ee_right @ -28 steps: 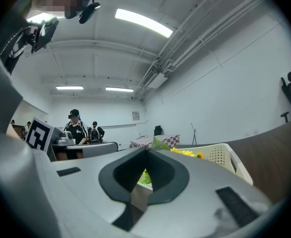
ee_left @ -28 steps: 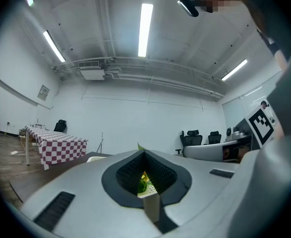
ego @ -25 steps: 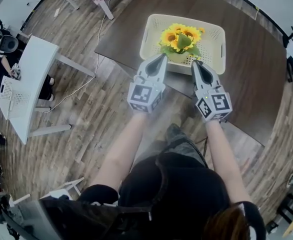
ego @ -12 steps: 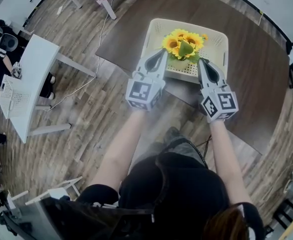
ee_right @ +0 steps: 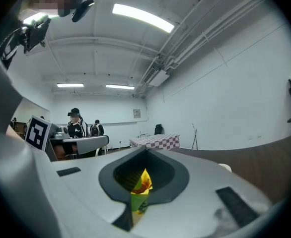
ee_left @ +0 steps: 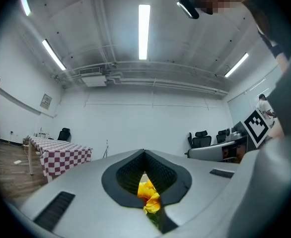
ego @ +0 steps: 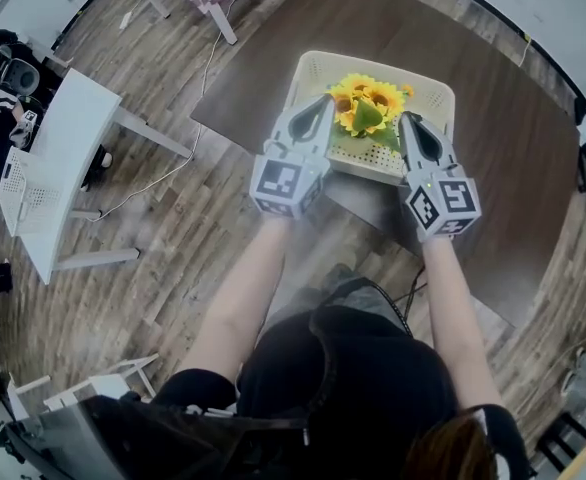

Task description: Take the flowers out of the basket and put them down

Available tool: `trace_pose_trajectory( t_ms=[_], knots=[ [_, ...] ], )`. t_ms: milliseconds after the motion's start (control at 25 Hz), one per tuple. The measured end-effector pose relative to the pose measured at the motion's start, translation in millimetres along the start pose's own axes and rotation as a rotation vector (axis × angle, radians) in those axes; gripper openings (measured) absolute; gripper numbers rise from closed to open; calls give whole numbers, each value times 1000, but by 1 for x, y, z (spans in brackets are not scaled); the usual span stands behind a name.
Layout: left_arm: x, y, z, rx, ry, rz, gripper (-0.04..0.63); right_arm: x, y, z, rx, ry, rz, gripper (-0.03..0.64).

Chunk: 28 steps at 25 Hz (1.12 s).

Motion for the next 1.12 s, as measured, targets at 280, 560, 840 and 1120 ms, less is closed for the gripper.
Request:
trace_pose_trajectory(
  t_ms=[280,560,840,1120],
  knots=[
    [14,-5,15,10,-102,-6,6,15,14,5,14,-48,-5,2],
    [22,-14,22,-5,-170,-14,6,28,24,19,30,-135,3,2],
    [28,-16,21,-10,-186,3,6,36,32,35,49,-244,21,8],
    [42,-21,23,-21,-189,26,6,51,41,44,86,-304,41,40]
  ],
)
Point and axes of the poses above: the fingertips, and each gripper's own axes: x forward along the fingers, y to its right, z out of its underside, the point moved 2 cm from there along -x, backward along the fingers, and after that the axes turned 6 degrees about z, right-handed, at the moved point
